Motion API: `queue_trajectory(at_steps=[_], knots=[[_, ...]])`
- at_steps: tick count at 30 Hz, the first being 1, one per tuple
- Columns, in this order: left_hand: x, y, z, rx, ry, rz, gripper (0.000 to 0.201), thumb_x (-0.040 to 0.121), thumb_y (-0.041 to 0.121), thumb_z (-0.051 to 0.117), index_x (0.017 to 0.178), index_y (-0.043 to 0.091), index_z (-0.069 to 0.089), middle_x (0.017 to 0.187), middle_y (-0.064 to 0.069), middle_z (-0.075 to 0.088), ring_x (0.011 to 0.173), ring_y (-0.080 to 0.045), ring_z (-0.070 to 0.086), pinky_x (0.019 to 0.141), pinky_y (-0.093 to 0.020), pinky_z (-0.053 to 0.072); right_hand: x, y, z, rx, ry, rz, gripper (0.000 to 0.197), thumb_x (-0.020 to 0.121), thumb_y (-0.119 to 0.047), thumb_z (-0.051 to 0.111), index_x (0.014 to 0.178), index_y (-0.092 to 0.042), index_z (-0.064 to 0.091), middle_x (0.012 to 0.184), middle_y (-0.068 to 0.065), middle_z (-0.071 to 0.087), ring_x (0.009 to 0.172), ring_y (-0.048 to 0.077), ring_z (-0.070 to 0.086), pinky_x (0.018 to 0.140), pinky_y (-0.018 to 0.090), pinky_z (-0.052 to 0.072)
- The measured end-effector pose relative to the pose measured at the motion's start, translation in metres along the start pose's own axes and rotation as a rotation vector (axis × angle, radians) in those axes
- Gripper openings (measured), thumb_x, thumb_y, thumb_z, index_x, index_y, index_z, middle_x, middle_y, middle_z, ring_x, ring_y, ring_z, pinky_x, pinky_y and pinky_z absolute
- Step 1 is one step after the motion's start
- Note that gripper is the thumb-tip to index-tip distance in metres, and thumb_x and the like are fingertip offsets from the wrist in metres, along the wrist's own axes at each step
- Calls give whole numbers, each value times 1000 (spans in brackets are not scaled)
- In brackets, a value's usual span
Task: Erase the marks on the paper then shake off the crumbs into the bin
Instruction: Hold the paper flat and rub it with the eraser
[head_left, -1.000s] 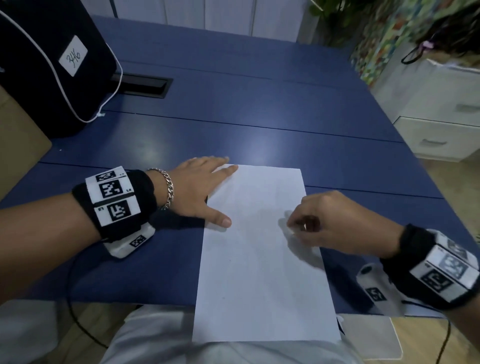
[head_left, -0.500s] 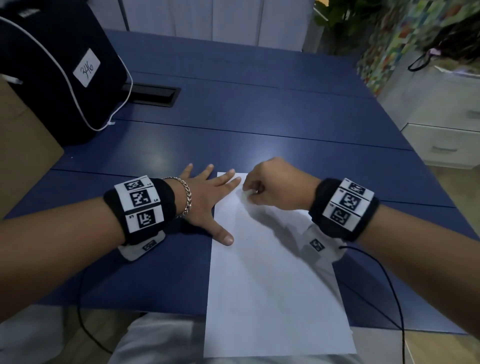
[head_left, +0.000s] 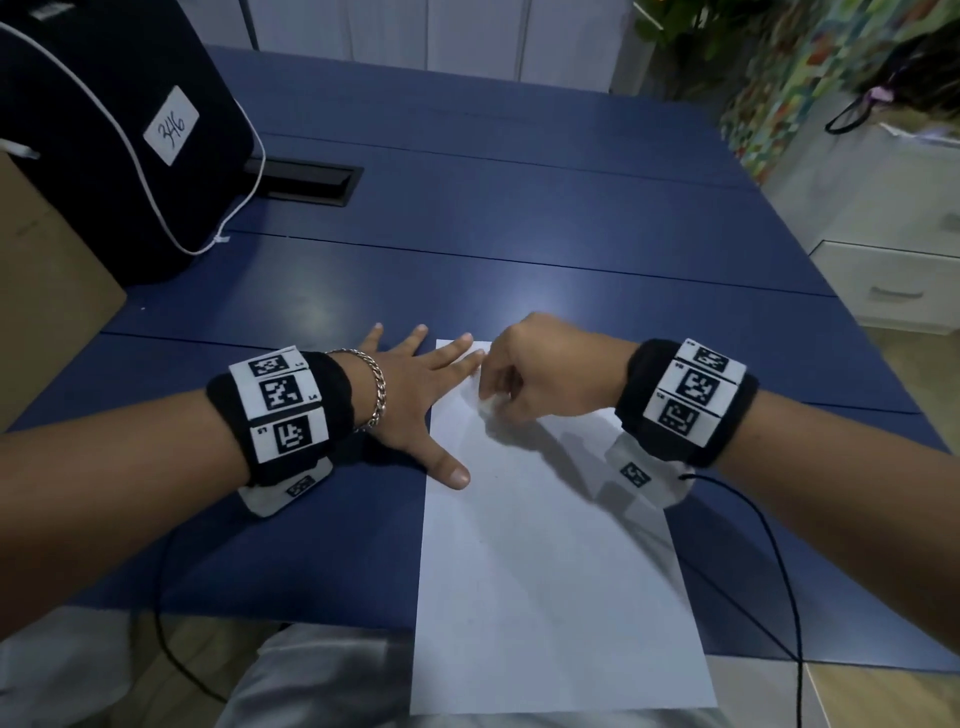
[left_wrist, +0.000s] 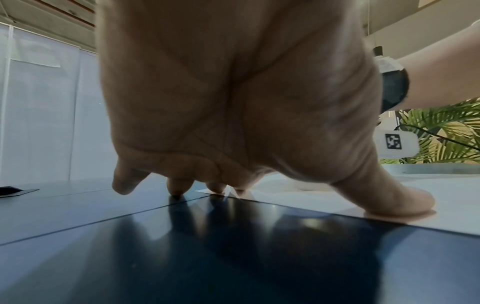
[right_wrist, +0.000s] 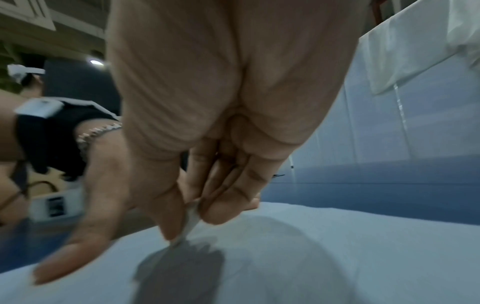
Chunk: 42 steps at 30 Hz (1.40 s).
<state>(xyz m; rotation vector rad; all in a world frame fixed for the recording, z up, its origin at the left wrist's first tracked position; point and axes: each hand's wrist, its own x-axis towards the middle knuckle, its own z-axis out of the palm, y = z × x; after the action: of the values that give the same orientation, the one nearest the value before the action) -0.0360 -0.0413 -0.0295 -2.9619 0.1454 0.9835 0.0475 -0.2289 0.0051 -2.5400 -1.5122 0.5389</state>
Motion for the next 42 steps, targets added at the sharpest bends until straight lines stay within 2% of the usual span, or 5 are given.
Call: queue_trajectory(at_steps=[8, 26, 32, 37, 42], knots=[[-1, 1, -1, 0, 0, -1, 147, 52, 105, 56, 153, 46, -34, 161, 24, -39, 156, -29, -28, 120, -71, -11, 7, 9, -1, -28, 75, 36, 18, 77, -26, 76, 94, -20, 79, 82, -7, 75, 74, 15, 68, 75, 36, 60], [4, -3, 1, 15, 50, 10, 151, 47, 108, 52, 158, 42, -27, 164, 22, -35, 158, -30, -22, 121, -69, -9, -51, -1, -1, -43, 67, 37, 13, 82, -24, 74, 95, -25, 77, 84, -12, 71, 72, 8, 61, 62, 8, 39], [-1, 2, 5, 71, 187, 34, 139, 49, 112, 35, 155, 48, -30, 173, -4, 2, 160, -34, -1, 124, -66, -5, -107, 4, 9, -60, -22, 165, 12, 83, -28, 72, 95, -27, 75, 88, -13, 69, 79, 3, 62, 67, 15, 49], [-17, 8, 10, 99, 235, 53, 128, 50, 111, 21, 161, 49, 6, 136, -1, 27, 138, -29, 27, 126, -57, 6, -118, 23, 12, -39, 7, 262, 10, 84, -25, 72, 93, -29, 74, 88, -14, 66, 81, 5, 62, 65, 16, 48], [-32, 16, 8, 28, 306, 179, 90, 69, 94, 58, 139, 39, 45, 139, 8, 36, 126, -20, 44, 112, -33, 28, -116, 40, 2, -68, 11, 347, 17, 82, -25, 72, 98, -29, 76, 87, -15, 69, 82, 4, 64, 74, 31, 58]])
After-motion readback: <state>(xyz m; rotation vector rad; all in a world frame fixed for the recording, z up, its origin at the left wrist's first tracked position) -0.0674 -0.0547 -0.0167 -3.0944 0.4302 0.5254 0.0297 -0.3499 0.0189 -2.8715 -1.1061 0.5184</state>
